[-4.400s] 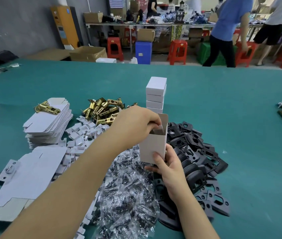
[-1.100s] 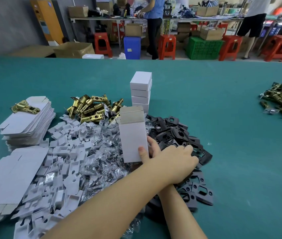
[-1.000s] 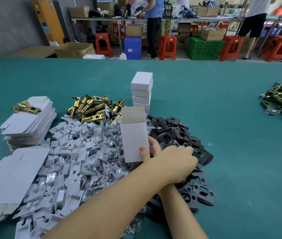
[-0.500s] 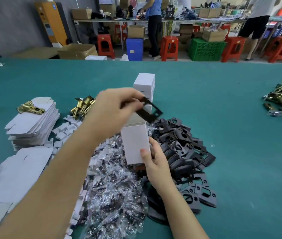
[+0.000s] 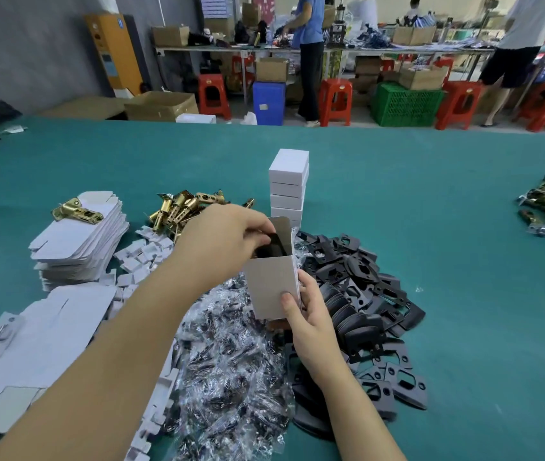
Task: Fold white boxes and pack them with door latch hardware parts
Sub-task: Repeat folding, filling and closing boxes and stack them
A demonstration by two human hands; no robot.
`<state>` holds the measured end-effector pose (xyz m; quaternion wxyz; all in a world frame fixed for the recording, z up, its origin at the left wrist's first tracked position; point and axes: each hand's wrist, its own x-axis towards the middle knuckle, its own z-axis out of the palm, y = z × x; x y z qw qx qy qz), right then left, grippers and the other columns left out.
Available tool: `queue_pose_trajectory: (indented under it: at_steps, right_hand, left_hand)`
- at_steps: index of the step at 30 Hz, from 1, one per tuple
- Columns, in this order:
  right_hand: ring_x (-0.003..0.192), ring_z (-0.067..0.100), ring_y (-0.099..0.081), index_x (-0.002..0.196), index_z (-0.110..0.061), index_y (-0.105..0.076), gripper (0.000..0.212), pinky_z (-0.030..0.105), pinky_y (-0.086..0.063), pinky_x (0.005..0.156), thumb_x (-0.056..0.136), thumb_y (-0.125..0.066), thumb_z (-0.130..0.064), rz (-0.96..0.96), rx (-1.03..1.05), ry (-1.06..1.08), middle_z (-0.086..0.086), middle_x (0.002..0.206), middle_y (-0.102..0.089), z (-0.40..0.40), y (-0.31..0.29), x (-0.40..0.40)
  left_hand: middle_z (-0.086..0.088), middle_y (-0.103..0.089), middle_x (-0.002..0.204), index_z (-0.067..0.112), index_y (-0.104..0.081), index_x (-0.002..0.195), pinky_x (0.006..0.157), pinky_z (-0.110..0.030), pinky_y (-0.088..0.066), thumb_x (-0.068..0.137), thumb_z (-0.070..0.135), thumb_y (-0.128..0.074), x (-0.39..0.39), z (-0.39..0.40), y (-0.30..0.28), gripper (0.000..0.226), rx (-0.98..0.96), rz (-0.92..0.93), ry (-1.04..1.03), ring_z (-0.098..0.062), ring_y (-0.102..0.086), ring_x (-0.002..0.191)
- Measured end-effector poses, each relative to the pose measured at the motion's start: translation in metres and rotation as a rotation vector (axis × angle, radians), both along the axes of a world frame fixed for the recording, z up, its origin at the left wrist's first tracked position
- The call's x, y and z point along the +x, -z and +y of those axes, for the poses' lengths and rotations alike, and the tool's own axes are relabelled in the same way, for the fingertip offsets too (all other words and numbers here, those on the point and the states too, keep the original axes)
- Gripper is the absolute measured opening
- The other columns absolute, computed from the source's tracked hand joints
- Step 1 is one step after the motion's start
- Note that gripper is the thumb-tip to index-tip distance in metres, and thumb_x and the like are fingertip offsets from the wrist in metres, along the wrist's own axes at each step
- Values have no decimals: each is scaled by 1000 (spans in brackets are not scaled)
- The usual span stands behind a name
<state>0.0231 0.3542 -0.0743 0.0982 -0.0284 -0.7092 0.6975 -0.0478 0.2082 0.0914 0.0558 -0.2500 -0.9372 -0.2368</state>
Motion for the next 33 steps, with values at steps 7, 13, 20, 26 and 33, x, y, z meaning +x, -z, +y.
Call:
queue_pose_trajectory:
  at_steps: [7,13,20,26,33]
  right_hand:
    - [113,22,-65,126,-56,-54,36,58,-56,93,97,-55,-36,26,-59,5,-3,123,-66,0,1,-1]
    - [113,28,-66,132,-43,-52,37,62,-54,94,97,-55,-33,12,-91,13,2,122,-65,-1,0,0]
    - [112,28,-67,135,-36,-53,38,60,-56,93,97,-56,-33,5,-139,11,2,120,-67,0,0,0]
    - [107,27,-70,135,-34,-51,39,41,-63,76,97,-56,-35,-2,-197,17,2,119,-69,1,0,-1]
    - [114,26,-68,136,-36,-48,43,53,-60,89,94,-56,-41,-44,-205,48,-4,125,-68,3,3,-2]
  left_hand:
    - [11,-74,105,33,-77,109,89,-36,-52,97,26,-66,8,9,2,18,-81,-49,41,-15,-63,102]
    - [13,-75,101,30,-78,110,84,-28,-55,101,18,-60,2,13,6,23,-120,-154,134,-3,-66,95]
    - [18,-65,96,27,-74,118,54,0,-37,101,24,-62,-9,11,12,21,-98,-225,242,27,-51,66]
    - [20,-72,90,28,-77,103,58,-6,-41,99,21,-63,-12,1,10,15,162,-114,159,9,-59,67]
    - [11,-71,82,31,-72,95,43,-9,-38,100,26,-62,-30,-38,18,12,75,-111,-21,4,-50,45]
